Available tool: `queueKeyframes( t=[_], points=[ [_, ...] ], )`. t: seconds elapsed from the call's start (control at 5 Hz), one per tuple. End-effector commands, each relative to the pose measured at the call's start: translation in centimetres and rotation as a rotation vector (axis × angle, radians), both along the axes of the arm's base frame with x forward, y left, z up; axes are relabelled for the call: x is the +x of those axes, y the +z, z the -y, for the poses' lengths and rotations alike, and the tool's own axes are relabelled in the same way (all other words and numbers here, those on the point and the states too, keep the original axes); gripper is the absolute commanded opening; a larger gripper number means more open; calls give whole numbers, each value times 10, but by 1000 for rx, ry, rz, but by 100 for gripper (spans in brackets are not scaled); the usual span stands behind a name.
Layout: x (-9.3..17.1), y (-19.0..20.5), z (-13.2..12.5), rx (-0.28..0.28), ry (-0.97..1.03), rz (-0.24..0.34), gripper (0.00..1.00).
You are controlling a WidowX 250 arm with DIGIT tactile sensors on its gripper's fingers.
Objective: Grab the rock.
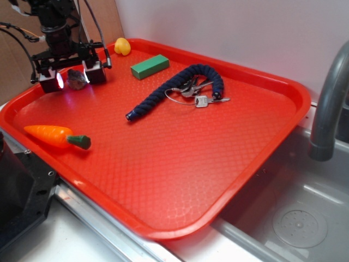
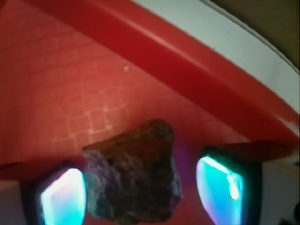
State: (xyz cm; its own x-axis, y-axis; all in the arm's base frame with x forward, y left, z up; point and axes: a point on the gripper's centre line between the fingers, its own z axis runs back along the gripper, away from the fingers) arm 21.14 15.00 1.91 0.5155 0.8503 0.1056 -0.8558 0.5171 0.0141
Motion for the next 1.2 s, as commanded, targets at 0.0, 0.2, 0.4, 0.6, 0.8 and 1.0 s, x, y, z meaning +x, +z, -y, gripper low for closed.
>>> queueKeyframes(
  t=[0.0,0.2,0.4,0.6,0.8,1.0],
  points=[
    [-10,6,-7,50,-3,-13,0],
    [-15,5,-5,42,-20,-20,0],
    [-6,14,7,27,-117,-8,0],
    [2,62,51,10,-366,88,0],
    [-11,104,91,-51,-601,109,0],
    [-28,124,115,-82,-765,109,0]
  ],
)
